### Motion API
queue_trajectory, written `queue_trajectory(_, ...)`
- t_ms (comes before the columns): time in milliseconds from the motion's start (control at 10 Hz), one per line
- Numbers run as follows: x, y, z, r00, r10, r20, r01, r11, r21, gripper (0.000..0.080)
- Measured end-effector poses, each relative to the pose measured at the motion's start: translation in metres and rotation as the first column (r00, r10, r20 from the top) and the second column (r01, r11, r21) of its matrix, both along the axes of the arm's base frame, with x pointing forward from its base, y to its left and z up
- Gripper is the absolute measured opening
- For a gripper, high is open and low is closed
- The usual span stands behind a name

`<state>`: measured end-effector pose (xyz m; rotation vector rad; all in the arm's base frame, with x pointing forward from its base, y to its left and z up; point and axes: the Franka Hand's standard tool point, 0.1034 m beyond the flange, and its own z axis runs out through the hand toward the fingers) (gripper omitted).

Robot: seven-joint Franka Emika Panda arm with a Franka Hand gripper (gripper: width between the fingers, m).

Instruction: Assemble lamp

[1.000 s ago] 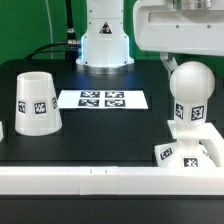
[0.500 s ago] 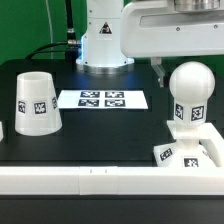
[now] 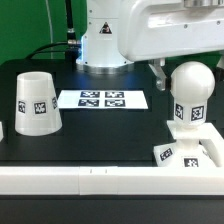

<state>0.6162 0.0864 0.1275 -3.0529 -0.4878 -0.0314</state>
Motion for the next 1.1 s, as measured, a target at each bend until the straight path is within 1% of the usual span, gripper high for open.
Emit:
queue_trajectory(100, 0.0037, 0.0007, 0.0023, 0.995, 0.099, 0.004, -0.098, 0.995, -0.011, 0.0698)
queue_trajectory(300, 0.0083, 0.0047, 0.0023, 0.976, 0.218, 0.012, -0.218, 0.976, -0.017, 0.0698)
queue_trajectory(400, 0.0096, 0.0069, 0.0019, 0.948, 0.317, 0.011, -0.317, 0.948, -0.031, 0.0698)
queue_trajectory(600, 0.0119, 0.0076, 0.0021, 0.898, 0.439, 0.002, -0.439, 0.898, -0.033, 0.0698)
queue_trajectory(800, 0.0129, 0.0061, 0.001, 0.819, 0.574, 0.008, -0.573, 0.819, -0.037, 0.0698)
queue_trajectory(900, 0.0126, 0.0058, 0.0005, 0.783, 0.621, 0.008, -0.621, 0.783, -0.038, 0.0698)
queue_trajectory(1000, 0.0125, 0.0053, 0.0004, 0.768, 0.64, 0.008, -0.64, 0.768, -0.039, 0.0698)
queue_trajectory(1100, 0.0119, 0.0038, -0.0004, 0.719, 0.695, 0.007, -0.694, 0.719, -0.039, 0.0698)
